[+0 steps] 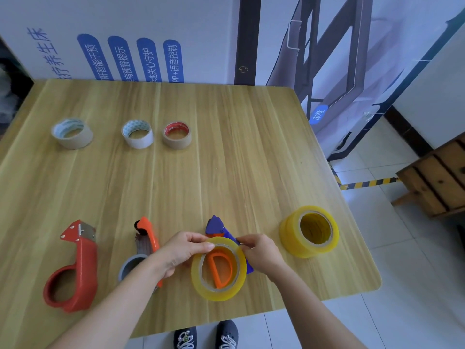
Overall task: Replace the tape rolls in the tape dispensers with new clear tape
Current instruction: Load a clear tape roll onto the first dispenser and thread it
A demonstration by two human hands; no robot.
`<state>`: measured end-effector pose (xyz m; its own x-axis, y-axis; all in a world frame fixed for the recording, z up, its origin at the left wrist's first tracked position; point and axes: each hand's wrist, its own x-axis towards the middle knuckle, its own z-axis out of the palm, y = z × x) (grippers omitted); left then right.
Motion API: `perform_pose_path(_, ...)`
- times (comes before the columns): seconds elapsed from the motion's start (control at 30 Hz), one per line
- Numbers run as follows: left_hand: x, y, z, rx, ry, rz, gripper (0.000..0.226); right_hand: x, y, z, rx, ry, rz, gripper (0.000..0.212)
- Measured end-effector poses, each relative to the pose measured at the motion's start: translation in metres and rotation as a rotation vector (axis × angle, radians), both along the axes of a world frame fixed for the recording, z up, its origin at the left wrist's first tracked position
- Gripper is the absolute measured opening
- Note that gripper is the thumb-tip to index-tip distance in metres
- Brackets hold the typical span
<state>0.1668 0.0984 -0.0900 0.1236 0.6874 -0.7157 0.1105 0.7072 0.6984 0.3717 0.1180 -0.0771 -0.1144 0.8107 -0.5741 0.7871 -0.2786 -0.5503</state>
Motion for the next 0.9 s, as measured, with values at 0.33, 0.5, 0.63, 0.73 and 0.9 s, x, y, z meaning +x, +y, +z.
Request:
perform_pose_path(0.33,0.022,-0.005,-0.022,0.125,0.229,0.064,0.016,-0.008,-0.004,0.002,0.033,-0.052,0.118,0.035)
perform_pose_path(0.5,0.020,-0.009,-0.022,0.230,0.378,-0.021,0.019,-0.015,-0.010,-0.004,0.080,-0.138,0.164,0.032)
perform_pose_path(0.63,0.015,-0.008,-0.015,0.161,0.182,0.078,0.017,-0.018,-0.014,-0.008,0.135,-0.118,0.114,0.021)
perform_pose_path(0.73,0.006,-0.011,-0.005,0.110,0.024,0.358,0.025,-0.016,-0.011,-0.003,0.127,-0.036,0.085,0.020)
perform_pose_path(0.9,-0.010,-0.030,0.036,0.033,-0.689,0.434,0.047,-0.019,-0.003,0.026,0.048,0.482,-0.128,0.028)
